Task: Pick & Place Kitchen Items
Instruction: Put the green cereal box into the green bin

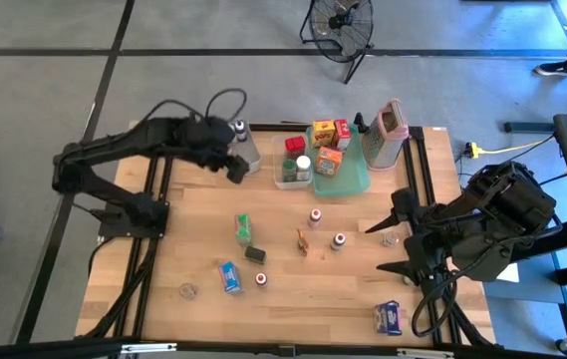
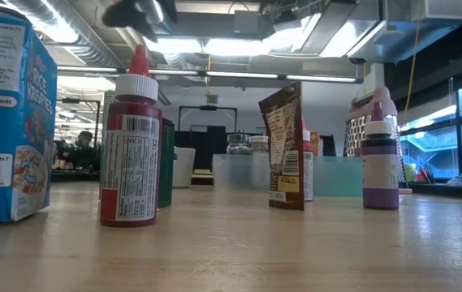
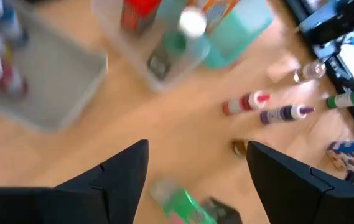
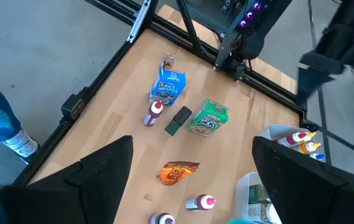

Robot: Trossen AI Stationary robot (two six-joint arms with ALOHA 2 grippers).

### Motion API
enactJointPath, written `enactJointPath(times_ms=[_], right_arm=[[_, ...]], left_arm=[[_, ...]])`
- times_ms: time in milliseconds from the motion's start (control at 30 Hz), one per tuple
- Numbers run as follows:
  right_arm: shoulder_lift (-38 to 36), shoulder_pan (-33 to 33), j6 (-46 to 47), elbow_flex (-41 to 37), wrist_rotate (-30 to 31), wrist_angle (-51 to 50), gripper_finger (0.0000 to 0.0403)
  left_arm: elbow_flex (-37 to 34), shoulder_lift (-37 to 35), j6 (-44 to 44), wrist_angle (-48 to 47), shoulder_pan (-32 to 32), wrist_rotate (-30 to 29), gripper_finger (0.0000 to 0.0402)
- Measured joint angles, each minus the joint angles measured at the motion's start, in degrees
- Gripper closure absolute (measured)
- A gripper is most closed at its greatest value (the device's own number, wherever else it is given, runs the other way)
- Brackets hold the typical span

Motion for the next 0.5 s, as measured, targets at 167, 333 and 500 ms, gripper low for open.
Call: enactJointPath(times_ms=[167,333,500], right_arm=[[0.0,0.0,-0.2,-0.3,0.0,-0.3,0.007],[0.0,0.0,-0.2,-1.8,-0.1,-0.7,0.007],[0.1,0.0,-0.2,-3.0,-0.1,-0.7,0.007]], left_arm=[[0.0,2.1,-14.0,-6.2,-8.6,-1.1,0.0135],[0.0,4.0,-24.7,-8.3,-18.0,-3.6,0.0135],[0.0,6.5,-33.8,-8.3,-25.2,-5.4,0.0135]])
